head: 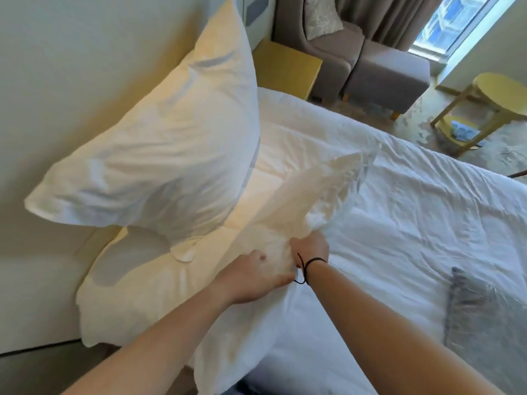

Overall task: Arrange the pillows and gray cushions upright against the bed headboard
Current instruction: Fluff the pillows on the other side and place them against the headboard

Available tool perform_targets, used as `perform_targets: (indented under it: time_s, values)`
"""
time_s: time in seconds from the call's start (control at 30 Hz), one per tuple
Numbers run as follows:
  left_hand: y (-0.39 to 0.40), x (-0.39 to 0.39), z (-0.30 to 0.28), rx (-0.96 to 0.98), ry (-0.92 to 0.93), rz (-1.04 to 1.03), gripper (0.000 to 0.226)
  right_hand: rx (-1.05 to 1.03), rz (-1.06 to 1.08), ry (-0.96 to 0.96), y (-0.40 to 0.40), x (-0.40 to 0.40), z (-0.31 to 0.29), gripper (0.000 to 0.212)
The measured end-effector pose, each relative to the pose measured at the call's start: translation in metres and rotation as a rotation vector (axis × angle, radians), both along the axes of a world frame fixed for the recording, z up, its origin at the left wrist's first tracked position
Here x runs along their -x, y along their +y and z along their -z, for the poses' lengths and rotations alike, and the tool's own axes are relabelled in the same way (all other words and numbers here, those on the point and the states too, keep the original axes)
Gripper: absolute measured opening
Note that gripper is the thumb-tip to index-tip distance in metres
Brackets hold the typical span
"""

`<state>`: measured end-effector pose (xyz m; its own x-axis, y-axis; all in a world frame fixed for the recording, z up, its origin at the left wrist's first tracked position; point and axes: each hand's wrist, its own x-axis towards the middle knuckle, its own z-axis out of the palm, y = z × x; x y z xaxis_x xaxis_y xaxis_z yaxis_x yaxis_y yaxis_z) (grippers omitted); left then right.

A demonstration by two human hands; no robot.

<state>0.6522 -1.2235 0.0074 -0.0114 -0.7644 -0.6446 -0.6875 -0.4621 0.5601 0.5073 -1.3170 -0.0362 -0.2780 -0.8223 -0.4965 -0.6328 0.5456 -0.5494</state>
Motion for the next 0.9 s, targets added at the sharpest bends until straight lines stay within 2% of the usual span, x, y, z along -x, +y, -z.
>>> perform_targets:
  time_s: [0.07, 0.13, 0.2, 0.3, 0.4, 0.5, 0.6, 0.67, 0.77, 0.9]
  values:
    - [0.008, 0.002, 0.002, 0.035, -0.103, -0.007, 0.109, 0.019, -0.023, -0.071, -0.004, -0.003, -0.007, 0.028]
    - [0.011, 0.001, 0.004, 0.092, -0.226, 0.016, 0.081, 0.016, -0.084, -0.122, -0.012, -0.004, -0.016, 0.045]
    - [0.014, -0.001, 0.004, 0.139, -0.293, -0.031, 0.054, 0.055, -0.280, -0.030, -0.015, -0.002, -0.023, 0.059]
    - [0.024, -0.007, 0.007, 0.190, -0.332, -0.169, 0.034, 0.243, -0.597, 0.151, -0.014, 0.011, -0.021, 0.058]
    - [0.039, -0.006, 0.011, 0.231, -0.347, -0.238, 0.037, 0.403, -1.006, 0.281, -0.016, 0.028, -0.009, 0.073]
    - [0.058, 0.000, 0.012, 0.289, -0.389, -0.248, 0.038, 0.316, -1.337, 0.287, -0.027, 0.028, 0.004, 0.085]
    - [0.075, 0.009, 0.014, 0.294, -0.369, -0.276, 0.044, 0.243, -1.443, 0.249, -0.040, 0.023, 0.018, 0.099]
    - [0.087, 0.017, 0.017, 0.268, -0.381, -0.252, 0.061, 0.289, -1.461, 0.286, -0.044, 0.019, 0.027, 0.100]
    - [0.101, 0.019, 0.026, 0.182, -0.531, -0.116, 0.094, 0.375, -1.425, 0.318, -0.042, 0.008, 0.036, 0.100]
    - [0.110, -0.004, 0.037, 0.082, -0.706, -0.137, 0.105, 0.407, -1.462, 0.232, -0.049, -0.001, 0.033, 0.113]
